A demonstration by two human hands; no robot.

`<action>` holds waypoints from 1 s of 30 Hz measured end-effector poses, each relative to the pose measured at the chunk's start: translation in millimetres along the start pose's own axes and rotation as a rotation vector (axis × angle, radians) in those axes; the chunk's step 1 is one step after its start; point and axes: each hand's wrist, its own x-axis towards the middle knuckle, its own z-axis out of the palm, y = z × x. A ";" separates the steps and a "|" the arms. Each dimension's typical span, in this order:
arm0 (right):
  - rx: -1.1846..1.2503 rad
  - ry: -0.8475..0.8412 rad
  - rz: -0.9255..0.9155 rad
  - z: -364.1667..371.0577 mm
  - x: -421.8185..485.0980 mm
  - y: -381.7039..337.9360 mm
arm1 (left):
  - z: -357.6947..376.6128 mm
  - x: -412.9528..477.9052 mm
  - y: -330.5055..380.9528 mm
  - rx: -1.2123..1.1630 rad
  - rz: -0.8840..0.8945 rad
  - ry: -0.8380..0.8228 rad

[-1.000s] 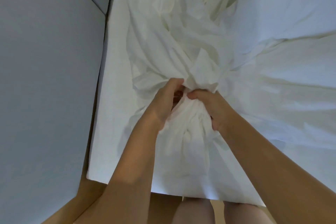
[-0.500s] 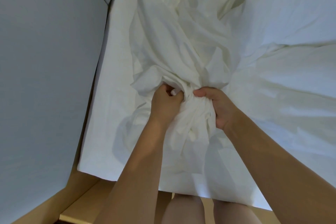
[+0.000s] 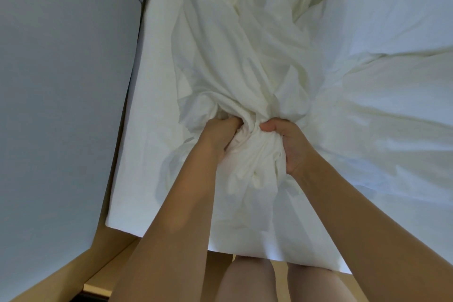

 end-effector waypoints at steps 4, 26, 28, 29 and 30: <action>0.016 0.017 -0.003 -1.7 -2.0 4.4 | 9.4 7.9 6.7 0.147 0.078 -0.010; 0.011 0.102 -0.051 -19.8 -10.6 15.8 | 17.9 4.2 -25.5 0.662 0.413 0.224; 0.010 0.088 -0.050 -21.6 -13.2 15.4 | 18.6 6.4 -25.1 0.534 0.347 0.121; 0.012 0.078 -0.051 -23.2 -13.7 15.2 | 18.8 5.8 -22.0 0.478 0.311 0.079; 0.016 0.063 -0.057 -23.9 -14.2 14.9 | 19.0 6.0 -18.6 0.436 0.279 0.042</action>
